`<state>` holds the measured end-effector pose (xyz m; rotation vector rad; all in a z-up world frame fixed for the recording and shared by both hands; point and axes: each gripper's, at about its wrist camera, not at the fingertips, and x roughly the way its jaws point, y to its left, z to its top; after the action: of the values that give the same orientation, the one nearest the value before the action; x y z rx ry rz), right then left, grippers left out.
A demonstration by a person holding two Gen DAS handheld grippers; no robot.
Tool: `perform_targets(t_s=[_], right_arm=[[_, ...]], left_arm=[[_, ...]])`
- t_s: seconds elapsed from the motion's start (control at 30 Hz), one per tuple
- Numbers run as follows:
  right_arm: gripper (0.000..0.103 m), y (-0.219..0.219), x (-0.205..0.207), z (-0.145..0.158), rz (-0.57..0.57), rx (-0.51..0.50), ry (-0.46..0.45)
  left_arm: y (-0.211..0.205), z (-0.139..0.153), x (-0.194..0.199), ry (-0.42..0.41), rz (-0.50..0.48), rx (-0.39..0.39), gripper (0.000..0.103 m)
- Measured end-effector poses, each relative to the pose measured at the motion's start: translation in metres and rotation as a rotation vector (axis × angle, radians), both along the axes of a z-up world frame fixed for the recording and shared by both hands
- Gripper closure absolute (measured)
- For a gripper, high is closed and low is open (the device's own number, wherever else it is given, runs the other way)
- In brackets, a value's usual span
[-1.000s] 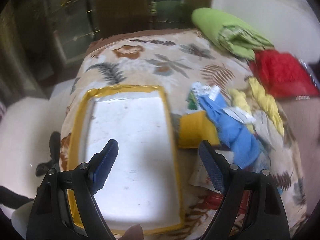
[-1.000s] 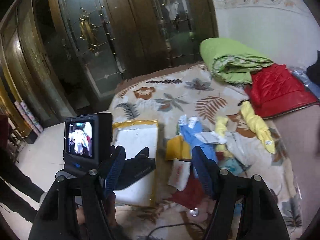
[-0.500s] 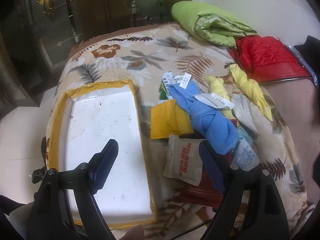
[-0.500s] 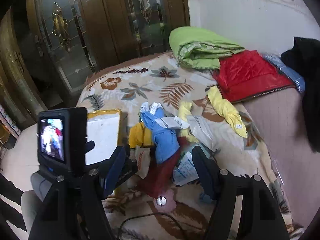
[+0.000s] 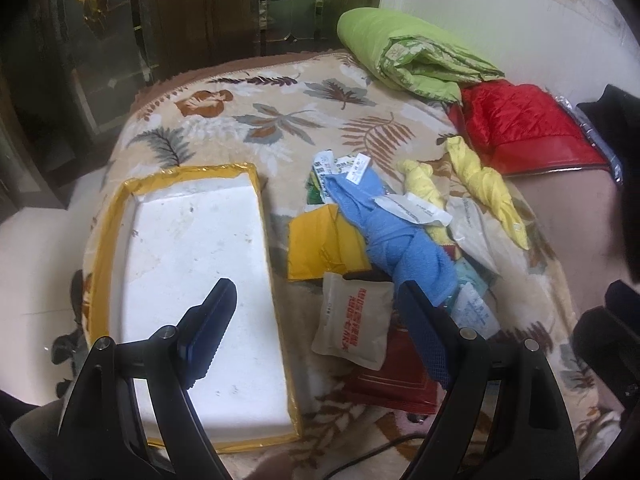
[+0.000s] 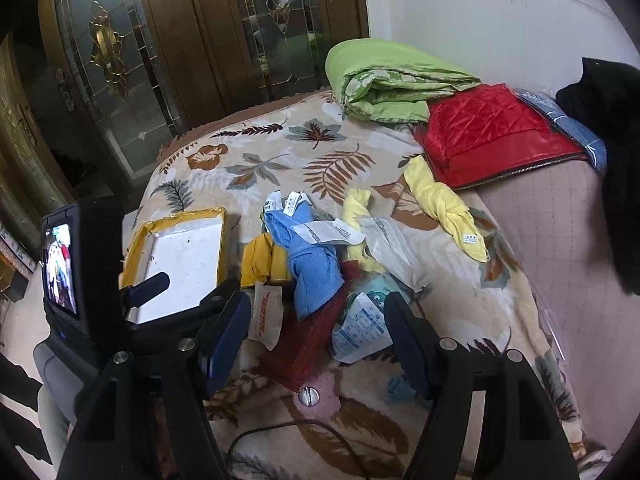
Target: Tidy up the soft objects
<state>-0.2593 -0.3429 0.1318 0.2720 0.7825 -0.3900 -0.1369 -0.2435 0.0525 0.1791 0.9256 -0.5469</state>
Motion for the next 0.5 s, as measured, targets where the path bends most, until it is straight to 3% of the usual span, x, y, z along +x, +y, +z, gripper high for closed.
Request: perform_targets(t_s=[0.17,0.5], right_arm=[[0.034,-0.003,-0.003,0.000,0.013,0.012,0.008],[0.034,-0.043,-0.023,-0.012,0.002,0.132,0.008]], left_arm=[[0.006,0.004,0.002,0.053,-0.026,-0.055,0.019],[0.022,0.011,0.001,0.161,-0.079,-0.193,0.020]])
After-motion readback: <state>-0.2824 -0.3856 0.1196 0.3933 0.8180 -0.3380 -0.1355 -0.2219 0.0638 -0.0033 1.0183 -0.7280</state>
